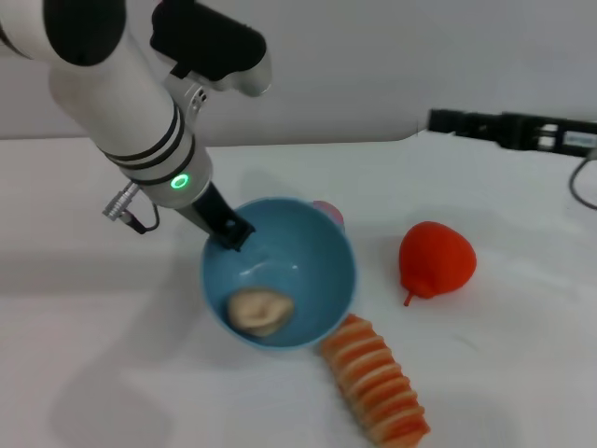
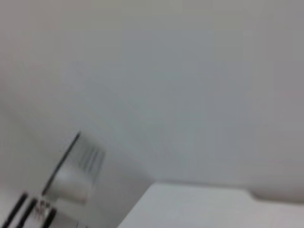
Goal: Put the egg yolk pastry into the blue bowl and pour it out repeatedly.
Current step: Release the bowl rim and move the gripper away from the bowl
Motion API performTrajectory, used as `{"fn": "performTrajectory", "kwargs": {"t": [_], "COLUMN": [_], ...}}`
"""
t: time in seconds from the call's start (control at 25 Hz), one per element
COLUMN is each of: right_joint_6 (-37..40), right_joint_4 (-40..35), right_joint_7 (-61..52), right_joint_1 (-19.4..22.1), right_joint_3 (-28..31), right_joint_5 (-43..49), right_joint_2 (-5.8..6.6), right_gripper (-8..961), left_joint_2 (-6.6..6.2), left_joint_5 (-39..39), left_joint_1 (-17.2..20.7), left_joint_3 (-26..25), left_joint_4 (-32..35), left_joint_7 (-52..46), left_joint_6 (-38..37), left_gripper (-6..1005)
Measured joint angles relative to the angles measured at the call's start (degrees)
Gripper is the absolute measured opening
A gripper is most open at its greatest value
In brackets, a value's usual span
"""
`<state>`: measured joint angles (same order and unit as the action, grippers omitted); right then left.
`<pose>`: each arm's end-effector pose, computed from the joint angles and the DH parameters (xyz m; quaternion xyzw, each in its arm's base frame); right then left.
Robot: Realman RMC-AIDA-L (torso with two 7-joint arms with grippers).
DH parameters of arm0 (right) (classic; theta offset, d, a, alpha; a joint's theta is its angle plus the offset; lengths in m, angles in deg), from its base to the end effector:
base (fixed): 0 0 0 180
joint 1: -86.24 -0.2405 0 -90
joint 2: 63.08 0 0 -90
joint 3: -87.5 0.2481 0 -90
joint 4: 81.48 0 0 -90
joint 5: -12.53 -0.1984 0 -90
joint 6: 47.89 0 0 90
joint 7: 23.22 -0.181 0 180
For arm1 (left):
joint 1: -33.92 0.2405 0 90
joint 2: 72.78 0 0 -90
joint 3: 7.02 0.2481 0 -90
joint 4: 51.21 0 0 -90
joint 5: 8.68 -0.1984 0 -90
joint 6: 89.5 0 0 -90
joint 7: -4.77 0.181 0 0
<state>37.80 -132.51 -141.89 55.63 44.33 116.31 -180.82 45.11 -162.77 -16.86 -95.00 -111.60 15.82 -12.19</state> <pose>0.1951 0.3735 0.0302 -0.8400 0.4135 0.3271 0.1284 -0.1600 0.3950 -0.0674 -0.8736 -0.3538 0.2205 0.2511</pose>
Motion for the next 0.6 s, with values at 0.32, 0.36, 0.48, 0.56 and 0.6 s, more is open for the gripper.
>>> {"fn": "performTrajectory", "kwargs": {"t": [0.32,0.36,0.48,0.56,0.6], "right_joint_6": [-0.6,-0.7,-1.0,-1.0,-1.0], "right_joint_4": [1.1,1.3,2.2,2.7,2.8], "right_joint_7": [1.6,1.6,1.6,1.6,1.6], "right_joint_1": [5.2,5.9,7.1,7.7,7.9], "right_joint_3": [3.5,3.6,4.2,4.4,4.5], "right_joint_5": [-0.1,-0.1,-0.1,-0.1,-0.2], "right_joint_2": [-0.37,-0.39,-0.39,-0.39,-0.39], "right_gripper": [344,344,344,343,343], "left_joint_2": [0.28,0.28,0.34,0.38,0.38], "left_joint_5": [-0.5,-0.4,-0.4,-0.5,-0.5], "left_joint_1": [-4.3,-4.7,-5.3,-5.4,-5.4], "left_joint_3": [0.5,0.5,0.6,0.8,0.8], "left_joint_4": [10.6,11.6,13.5,14.7,15.3], "left_joint_7": [0.2,0.2,0.3,0.3,0.3], "left_joint_6": [-6.4,-6.8,-7.3,-7.9,-8.2], "left_gripper": [0,0,-1,-1,-1]}}
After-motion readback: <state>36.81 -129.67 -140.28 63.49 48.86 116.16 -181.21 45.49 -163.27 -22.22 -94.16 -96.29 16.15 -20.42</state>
